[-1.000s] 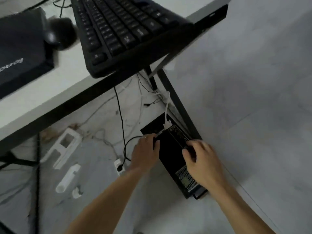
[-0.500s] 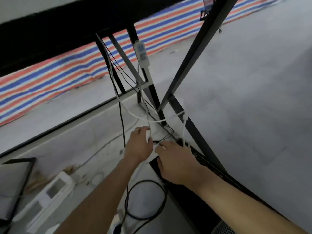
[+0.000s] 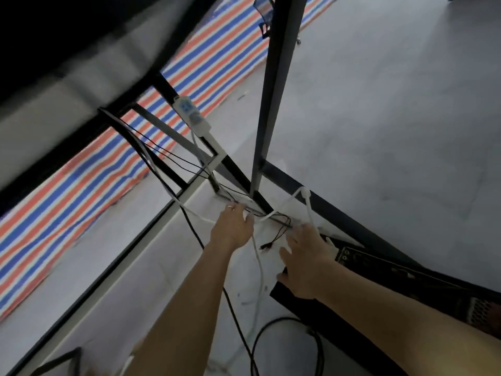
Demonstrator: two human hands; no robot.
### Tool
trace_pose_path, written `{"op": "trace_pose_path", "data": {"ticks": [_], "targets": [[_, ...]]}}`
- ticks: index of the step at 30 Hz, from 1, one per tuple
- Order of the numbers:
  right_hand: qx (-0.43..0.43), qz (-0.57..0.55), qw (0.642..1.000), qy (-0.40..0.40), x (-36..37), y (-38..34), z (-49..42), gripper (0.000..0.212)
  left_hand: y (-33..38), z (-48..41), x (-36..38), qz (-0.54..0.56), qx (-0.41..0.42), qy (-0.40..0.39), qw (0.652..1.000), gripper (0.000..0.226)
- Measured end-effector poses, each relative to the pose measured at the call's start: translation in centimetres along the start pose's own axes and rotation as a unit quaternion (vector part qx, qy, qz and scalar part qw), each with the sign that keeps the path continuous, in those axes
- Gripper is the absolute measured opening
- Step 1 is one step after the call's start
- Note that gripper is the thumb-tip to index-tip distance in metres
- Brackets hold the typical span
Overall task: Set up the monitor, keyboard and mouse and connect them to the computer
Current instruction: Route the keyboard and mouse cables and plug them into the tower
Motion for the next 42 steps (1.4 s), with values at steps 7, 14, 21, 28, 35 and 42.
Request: {"op": "trace_pose_path", "data": {"ticks": [7,14,21,28,35,42], "targets": [[0.041,-0.041,0.994,-0.094,2.8,-1.6,-3.4,0.073,-1.4,-6.9,0.6,0.162,-0.163,0.037,0.973,0.059],[0.036,-0.117,0.977,-0.174,3.4,-1.7,-5.2,0.056,-5.9,-12.5,-2.2,0.293,-0.300,0.092,0.903,0.092],[0.040,-0.076,0.984,-0.153,4.2,-2.3,-7.1,0.069,-8.0,-16.3,-4.2,0.410,-0.326,0.133,0.842,0.089],[0.056,-0.082,0.983,-0.157,4.3,-2.3,-7.2,0.070,-5.7,-16.9,-5.5,0.516,-0.291,0.122,0.797,0.028],[0.062,-0.103,0.984,-0.132,3.7,-2.1,-6.2,0.068,-3.2,-12.7,-2.4,0.474,-0.301,0.205,0.802,0.037],[0.096,-0.138,0.982,-0.085,3.5,-2.3,-5.3,0.068,-1.6,-4.8,-1.3,0.420,-0.252,0.190,0.851,0.038]]}}
Point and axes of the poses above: each hand's wrist, its own z-axis away from the middle knuckle, its own x-axis out of the palm, y = z × x, the point moved 1 cm from there along -z, towards the middle knuckle, and after that the axes turned 11 degrees about y, right-handed, at the moved point
